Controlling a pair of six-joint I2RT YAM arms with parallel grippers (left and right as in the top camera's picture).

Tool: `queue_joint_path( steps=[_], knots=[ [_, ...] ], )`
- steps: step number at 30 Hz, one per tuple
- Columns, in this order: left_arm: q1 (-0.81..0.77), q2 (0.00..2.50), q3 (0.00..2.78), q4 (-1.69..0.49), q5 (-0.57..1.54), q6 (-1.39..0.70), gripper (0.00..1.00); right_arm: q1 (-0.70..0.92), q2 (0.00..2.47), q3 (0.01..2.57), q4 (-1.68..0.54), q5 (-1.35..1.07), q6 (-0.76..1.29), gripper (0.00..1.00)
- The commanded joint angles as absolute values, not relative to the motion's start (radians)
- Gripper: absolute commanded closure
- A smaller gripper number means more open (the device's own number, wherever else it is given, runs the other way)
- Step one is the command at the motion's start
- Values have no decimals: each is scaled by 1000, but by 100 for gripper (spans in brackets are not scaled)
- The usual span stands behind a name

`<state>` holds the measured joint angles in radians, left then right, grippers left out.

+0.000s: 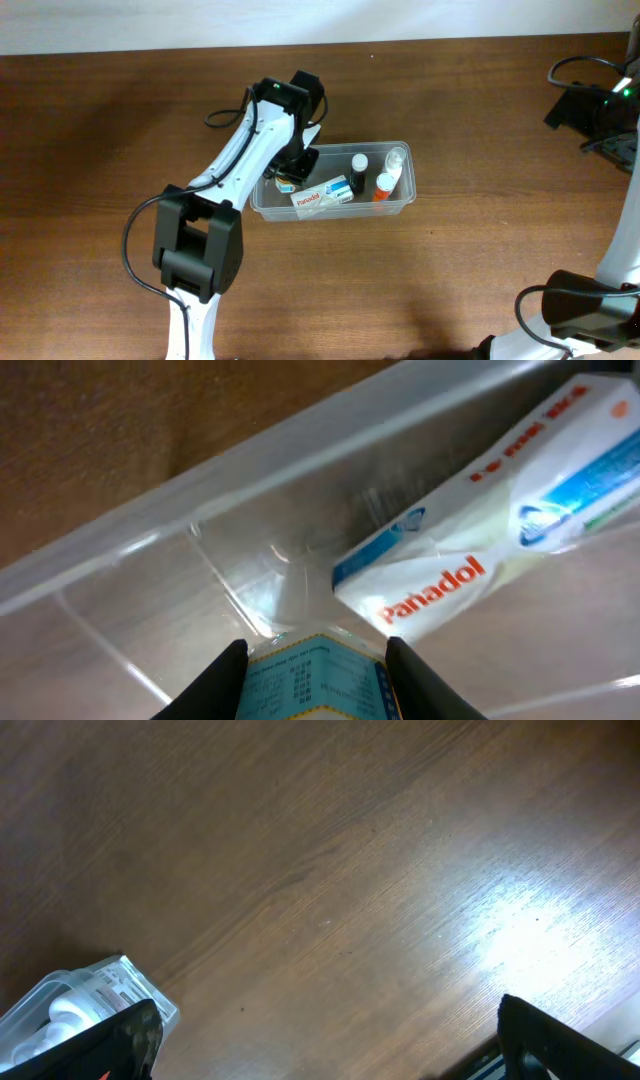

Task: Pack container
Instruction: 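Carry the amber jar over the container's left end, then lower the amber jar into the container and open the left gripper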

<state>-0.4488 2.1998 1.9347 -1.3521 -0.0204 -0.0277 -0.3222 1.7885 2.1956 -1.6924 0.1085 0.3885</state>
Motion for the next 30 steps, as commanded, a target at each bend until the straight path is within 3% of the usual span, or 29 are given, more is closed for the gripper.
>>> queue_joint_path(
  steps=[1, 27, 30],
  knots=[
    [-452, 2199, 1888, -1327, -65, -43, 82, -327, 1768, 2210, -1695, 120, 390, 2],
    [-451, 2199, 1719, -1108, -137, -41, 81, -327, 1768, 2210, -1695, 120, 390, 2],
    [-451, 2199, 1719, -1119, -135, -42, 75, -327, 1768, 2210, -1695, 120, 390, 2]
  ],
)
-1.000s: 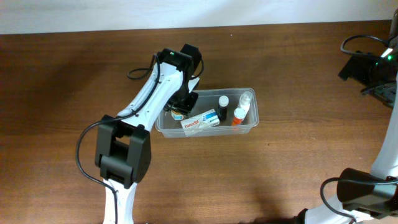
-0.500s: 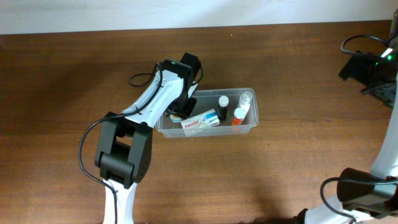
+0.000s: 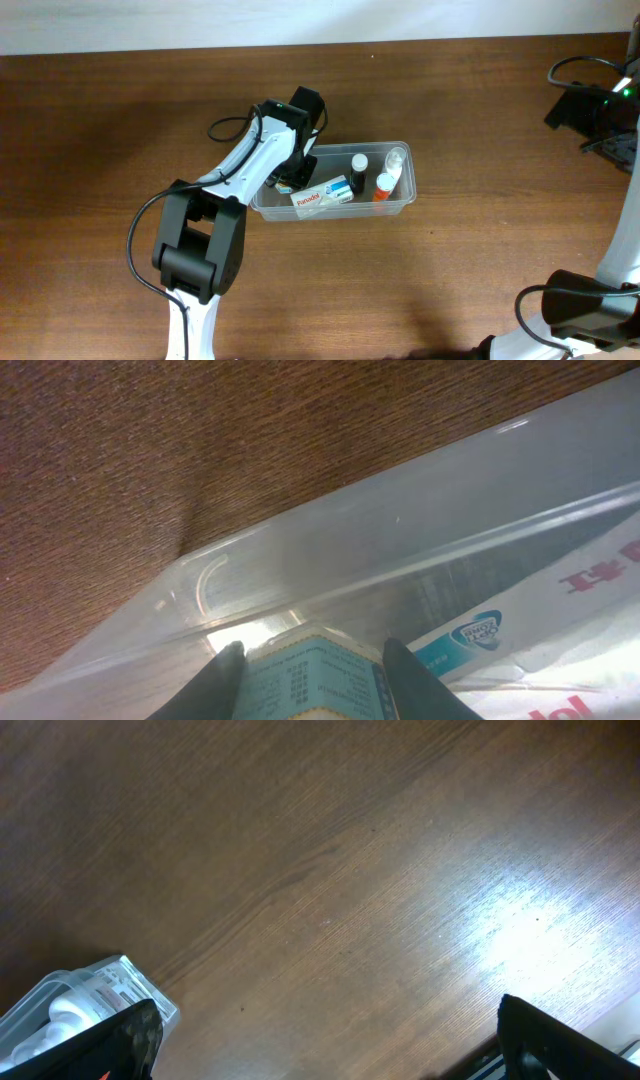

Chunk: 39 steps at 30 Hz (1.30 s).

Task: Pack container
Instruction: 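Lower the amber jar into the container and open the left gripper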

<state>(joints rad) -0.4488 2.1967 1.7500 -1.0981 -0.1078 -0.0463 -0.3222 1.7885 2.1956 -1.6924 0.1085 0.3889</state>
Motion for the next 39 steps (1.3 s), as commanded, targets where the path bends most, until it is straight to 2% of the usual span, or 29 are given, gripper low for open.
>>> queue_joint_path(
  steps=[1, 17, 18, 27, 39],
  knots=[
    [-451, 2199, 1719, -1126, -131, -42, 75, -327, 1768, 2210, -1695, 120, 390, 1],
    [-451, 2199, 1719, -1142, -128, -57, 73, -327, 1768, 2210, -1695, 120, 390, 2],
    [-451, 2199, 1719, -1141, -128, -57, 70, -327, 1768, 2210, -1695, 120, 390, 2],
    [-451, 2199, 1719, -1141, -128, -57, 68, -327, 1768, 2210, -1695, 120, 390, 2],
    [-451, 2199, 1719, -1140, -128, -57, 56, -327, 1768, 2210, -1695, 120, 390, 2]
  ],
)
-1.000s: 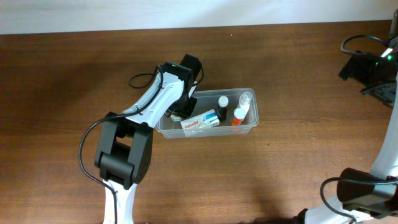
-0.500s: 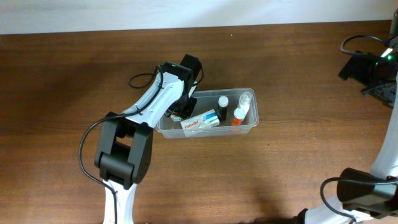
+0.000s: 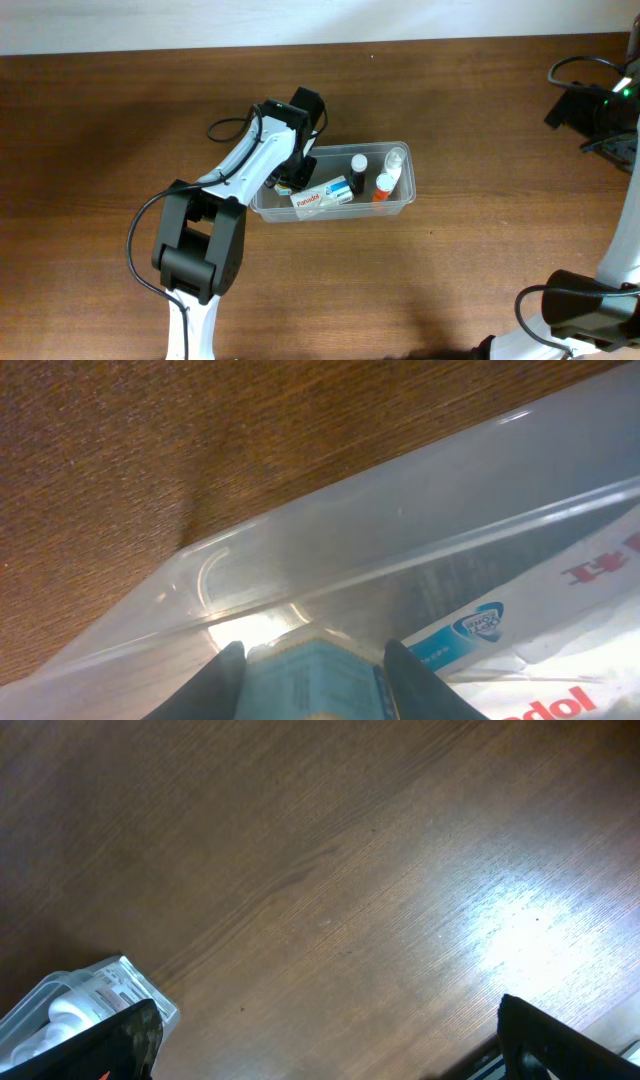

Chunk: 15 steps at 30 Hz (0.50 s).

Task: Pack container
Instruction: 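Lower the amber jar into the container and open the left gripper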

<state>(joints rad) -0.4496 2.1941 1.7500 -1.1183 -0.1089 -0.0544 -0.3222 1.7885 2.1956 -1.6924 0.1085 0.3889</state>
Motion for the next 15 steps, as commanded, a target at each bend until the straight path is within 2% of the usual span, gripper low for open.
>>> queue_joint_path(
  steps=[1, 15],
  knots=[
    [-451, 2199, 1719, -1140, -128, -57, 56, -327, 1768, 2210, -1695, 120, 390, 1],
    [-451, 2199, 1719, -1140, -128, -57, 52, -327, 1768, 2210, -1695, 120, 390, 2]
  ],
)
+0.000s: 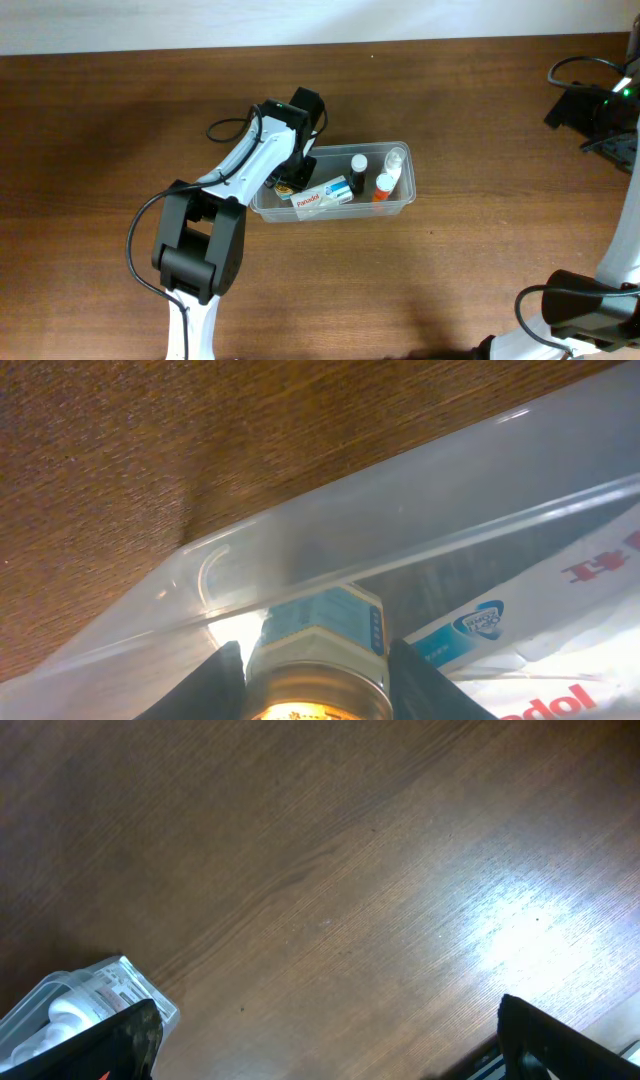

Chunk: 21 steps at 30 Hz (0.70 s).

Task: Pack container
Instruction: 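Lower the amber jar into the container and open the left gripper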

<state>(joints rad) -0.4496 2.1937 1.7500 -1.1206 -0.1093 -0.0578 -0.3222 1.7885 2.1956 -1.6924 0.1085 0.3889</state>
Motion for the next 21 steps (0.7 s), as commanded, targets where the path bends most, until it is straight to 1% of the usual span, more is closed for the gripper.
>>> queue_joint_path(
  steps=[1, 2, 3, 4, 6, 15, 21],
  knots=[
    [-451, 2199, 1719, -1140, -129, -57, 48, -327, 1768, 2210, -1695, 120, 390, 2],
    [-451, 2199, 1719, -1140, -129, -57, 46, -327, 1768, 2210, -1695, 120, 390, 2],
    [-451, 2199, 1719, -1140, -129, -57, 41, -327, 1768, 2210, -1695, 120, 390, 2],
    [-451, 2199, 1719, -1140, -129, -57, 39, -327, 1768, 2210, -1695, 120, 390, 2],
    [-451, 2199, 1719, -1141, -129, -57, 36, -327, 1768, 2210, -1695, 120, 390, 1],
    [-451, 2197, 1728, -1153, -128, -57, 36, -327, 1768, 2210, -1695, 120, 390, 2],
    [-451, 2189, 1783, -1198, -128, -57, 35, -327, 1768, 2210, -1695, 120, 390, 2]
  ],
)
